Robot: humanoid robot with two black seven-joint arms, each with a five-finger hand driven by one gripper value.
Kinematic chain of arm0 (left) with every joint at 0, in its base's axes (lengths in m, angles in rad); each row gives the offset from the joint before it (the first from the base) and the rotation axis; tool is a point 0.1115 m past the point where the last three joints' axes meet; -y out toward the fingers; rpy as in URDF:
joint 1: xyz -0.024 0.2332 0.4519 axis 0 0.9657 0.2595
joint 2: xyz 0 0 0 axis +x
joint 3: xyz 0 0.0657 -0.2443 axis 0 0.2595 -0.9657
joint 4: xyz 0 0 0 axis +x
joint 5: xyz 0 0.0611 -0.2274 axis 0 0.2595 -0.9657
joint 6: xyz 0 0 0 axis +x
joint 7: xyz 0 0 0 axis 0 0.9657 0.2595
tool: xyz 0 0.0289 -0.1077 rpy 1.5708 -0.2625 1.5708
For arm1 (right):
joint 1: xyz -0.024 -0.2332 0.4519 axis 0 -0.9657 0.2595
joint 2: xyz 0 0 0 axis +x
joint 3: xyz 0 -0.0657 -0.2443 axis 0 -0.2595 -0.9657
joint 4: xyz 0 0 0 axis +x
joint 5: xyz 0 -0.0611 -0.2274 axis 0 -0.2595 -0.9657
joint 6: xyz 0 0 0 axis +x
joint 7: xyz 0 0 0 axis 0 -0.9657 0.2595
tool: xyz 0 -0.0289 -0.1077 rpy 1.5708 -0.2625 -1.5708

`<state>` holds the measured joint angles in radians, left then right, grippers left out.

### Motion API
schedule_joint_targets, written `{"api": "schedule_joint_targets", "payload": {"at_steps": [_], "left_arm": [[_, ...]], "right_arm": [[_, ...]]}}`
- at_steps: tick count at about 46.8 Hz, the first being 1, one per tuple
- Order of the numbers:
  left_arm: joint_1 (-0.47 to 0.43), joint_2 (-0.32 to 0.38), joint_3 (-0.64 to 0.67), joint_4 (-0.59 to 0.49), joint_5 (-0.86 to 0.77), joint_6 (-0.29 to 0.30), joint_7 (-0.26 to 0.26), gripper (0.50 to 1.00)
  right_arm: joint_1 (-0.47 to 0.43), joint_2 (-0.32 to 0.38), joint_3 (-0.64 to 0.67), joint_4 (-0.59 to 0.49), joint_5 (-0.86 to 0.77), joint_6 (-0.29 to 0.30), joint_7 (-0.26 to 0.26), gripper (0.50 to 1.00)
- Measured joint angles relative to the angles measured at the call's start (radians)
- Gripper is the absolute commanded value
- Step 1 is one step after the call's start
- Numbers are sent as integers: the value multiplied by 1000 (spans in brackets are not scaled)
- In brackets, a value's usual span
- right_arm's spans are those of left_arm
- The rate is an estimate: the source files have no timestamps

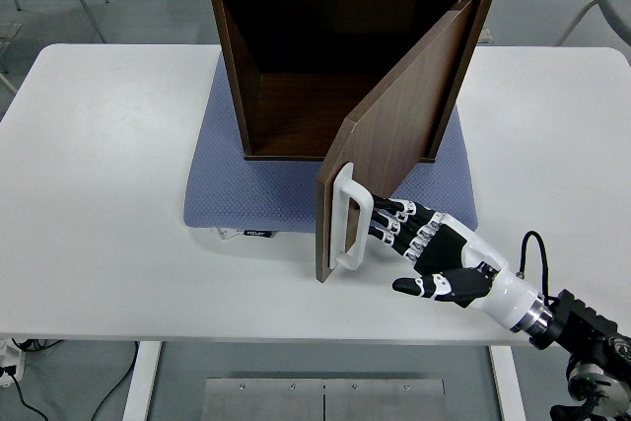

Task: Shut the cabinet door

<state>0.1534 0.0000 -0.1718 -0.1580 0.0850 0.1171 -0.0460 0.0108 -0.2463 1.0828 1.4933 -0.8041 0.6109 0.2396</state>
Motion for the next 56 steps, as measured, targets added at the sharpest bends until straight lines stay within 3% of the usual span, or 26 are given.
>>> {"api": "schedule_joint_targets", "payload": {"at_steps": [31, 56], "left_arm": [[0, 0, 0, 0, 0, 0, 0, 1000], [-1, 0, 0, 0, 0, 0, 0, 1000]], "right_arm": [[77, 131, 1, -112, -2, 0, -2, 1000], [122, 183, 8, -185, -1, 0, -7, 1000]]}}
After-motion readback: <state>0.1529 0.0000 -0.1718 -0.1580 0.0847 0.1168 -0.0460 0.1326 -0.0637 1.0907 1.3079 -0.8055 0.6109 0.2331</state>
